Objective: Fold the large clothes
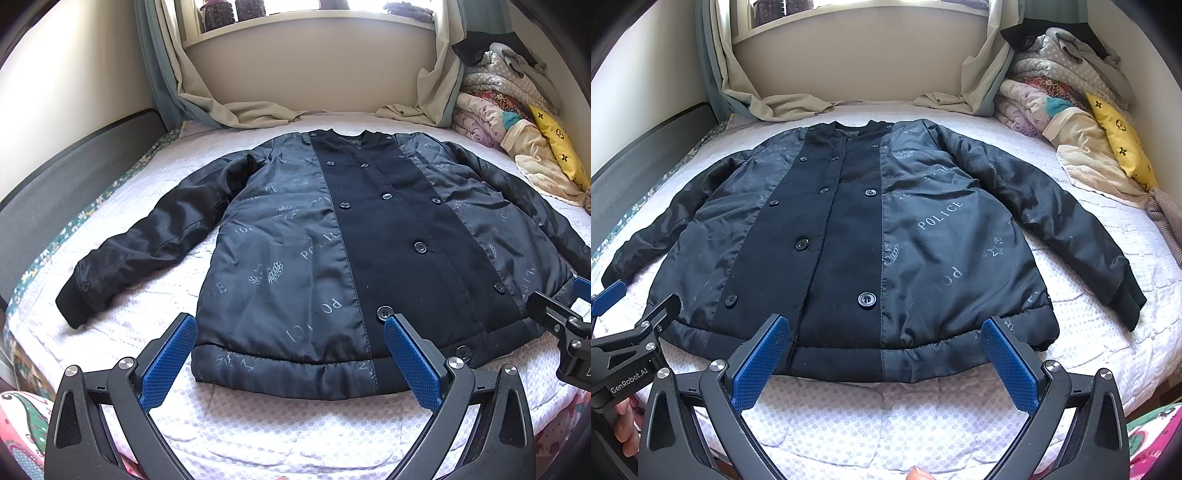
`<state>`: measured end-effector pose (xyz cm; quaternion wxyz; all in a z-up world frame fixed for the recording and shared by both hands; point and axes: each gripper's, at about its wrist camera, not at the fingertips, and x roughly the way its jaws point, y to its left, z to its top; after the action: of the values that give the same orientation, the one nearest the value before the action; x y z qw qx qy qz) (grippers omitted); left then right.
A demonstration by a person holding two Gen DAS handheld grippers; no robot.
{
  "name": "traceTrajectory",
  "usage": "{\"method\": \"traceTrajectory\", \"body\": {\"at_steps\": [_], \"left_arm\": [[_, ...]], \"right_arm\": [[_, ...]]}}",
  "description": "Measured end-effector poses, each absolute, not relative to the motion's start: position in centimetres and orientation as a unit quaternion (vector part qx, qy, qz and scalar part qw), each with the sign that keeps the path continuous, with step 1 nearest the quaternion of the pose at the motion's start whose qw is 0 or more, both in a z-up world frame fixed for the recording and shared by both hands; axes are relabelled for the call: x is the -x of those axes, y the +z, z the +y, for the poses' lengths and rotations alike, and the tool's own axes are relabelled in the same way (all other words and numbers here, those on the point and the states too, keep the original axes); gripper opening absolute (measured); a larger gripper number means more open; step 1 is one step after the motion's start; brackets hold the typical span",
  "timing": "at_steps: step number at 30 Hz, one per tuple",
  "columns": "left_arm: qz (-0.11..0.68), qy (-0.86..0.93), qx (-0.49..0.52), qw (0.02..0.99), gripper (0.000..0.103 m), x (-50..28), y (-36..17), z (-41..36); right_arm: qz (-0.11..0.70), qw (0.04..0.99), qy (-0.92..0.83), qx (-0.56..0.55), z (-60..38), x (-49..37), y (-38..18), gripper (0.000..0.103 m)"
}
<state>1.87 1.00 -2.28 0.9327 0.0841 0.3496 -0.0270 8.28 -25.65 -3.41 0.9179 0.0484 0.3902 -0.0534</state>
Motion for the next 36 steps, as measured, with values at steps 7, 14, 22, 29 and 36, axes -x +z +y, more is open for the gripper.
{"method": "traceTrajectory", "body": {"at_steps": [7,14,22,29,36], "left_arm": [[0.352,-0.030,-0.082,0.932,0.103,-1.9,-2.3,1.0],[0.360,-0.033,-0.079,0.929,0.103,-1.9,-2.2,1.3],[0.405,-0.033,-0.079,0.910,0.103,-3.4,-1.4,2.9],[0.458,-0.055,-0.076,0.884,0.103,-7.5,0.3,5.8],[0.526,-0.071,-0.035,0.847,0.094,-12.5,0.0,9.4]], "right_arm": [[0.392,0.917,-0.053,-0.046,-25.6,-8.2,-3.4,0.103],[0.396,0.916,-0.054,-0.043,-25.8,-8.2,-3.5,0.103],[0.421,0.905,-0.029,-0.060,-27.1,-8.5,-3.1,0.103],[0.451,0.891,0.002,-0.058,-31.6,-11.0,0.0,0.103],[0.484,0.867,0.005,-0.123,-37.0,-15.0,-0.1,0.103]]}}
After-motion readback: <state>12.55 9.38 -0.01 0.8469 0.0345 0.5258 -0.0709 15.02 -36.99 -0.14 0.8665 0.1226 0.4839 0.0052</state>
